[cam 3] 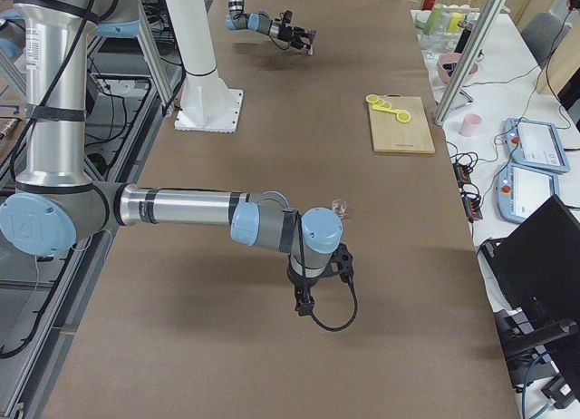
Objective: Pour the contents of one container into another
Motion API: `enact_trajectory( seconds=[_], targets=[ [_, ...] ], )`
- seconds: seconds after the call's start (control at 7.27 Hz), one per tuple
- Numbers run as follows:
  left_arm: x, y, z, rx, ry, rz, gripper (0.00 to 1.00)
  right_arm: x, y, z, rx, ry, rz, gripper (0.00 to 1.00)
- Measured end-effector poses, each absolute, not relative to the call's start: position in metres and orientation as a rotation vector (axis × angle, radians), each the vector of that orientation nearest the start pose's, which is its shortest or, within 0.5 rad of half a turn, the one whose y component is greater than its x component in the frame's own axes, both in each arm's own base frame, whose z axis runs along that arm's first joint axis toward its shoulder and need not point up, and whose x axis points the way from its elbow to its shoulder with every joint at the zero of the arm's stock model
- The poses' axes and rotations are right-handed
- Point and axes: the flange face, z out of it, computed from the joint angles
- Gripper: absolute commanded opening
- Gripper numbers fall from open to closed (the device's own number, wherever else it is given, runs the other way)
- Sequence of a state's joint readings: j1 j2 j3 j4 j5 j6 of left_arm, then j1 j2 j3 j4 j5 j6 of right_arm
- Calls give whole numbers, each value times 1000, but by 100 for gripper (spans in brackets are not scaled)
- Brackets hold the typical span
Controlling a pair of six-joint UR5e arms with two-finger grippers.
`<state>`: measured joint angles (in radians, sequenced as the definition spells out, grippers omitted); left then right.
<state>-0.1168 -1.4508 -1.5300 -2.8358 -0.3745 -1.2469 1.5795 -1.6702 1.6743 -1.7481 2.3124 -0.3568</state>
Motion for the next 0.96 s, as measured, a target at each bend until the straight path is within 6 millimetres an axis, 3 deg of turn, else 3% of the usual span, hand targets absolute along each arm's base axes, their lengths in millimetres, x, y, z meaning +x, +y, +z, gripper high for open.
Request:
enact_trajectory(
  seconds=[0.55, 0.96],
  targets=[
    [351, -269, 555, 1248, 702, -471, 98, 67, -436, 707, -11, -781, -269, 100],
    [322, -265, 530, 1259, 703, -449, 98, 68, -442, 694, -36, -769, -153, 100]
  ],
)
